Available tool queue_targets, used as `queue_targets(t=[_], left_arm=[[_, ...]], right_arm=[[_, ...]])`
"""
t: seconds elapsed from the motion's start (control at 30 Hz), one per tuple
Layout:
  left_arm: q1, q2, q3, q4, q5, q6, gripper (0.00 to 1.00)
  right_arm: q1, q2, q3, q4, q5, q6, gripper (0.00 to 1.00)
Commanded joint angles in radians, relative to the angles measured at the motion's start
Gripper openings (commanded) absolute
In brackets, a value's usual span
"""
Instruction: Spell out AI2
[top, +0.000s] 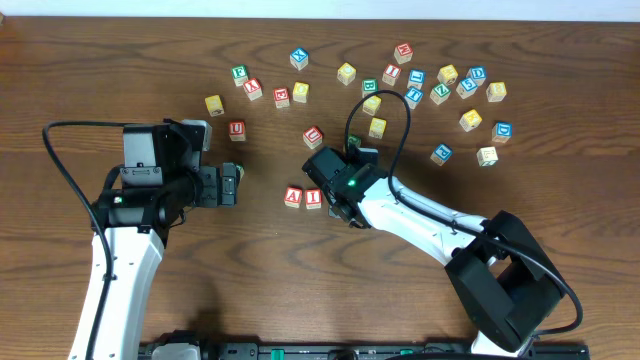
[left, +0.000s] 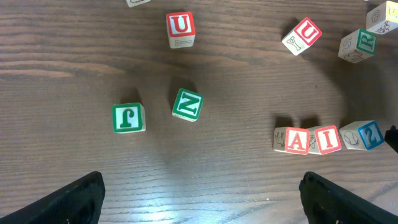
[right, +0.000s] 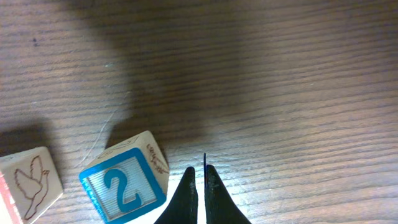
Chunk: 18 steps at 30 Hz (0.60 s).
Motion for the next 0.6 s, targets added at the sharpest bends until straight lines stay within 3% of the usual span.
queue_targets(t=[0.0, 0.57], left_arm=[[0.005, 0.003, 0.007, -0.003, 0.005, 0.017, 0.98], [0.005, 0.003, 0.007, -0.003, 0.005, 0.017, 0.98]], right_arm=[[-0.003, -0.023, -0.002, 0.002, -0.014, -0.006, 0.01], [0.027, -0.023, -0.003, 0.008, -0.021, -0.003, 0.01]])
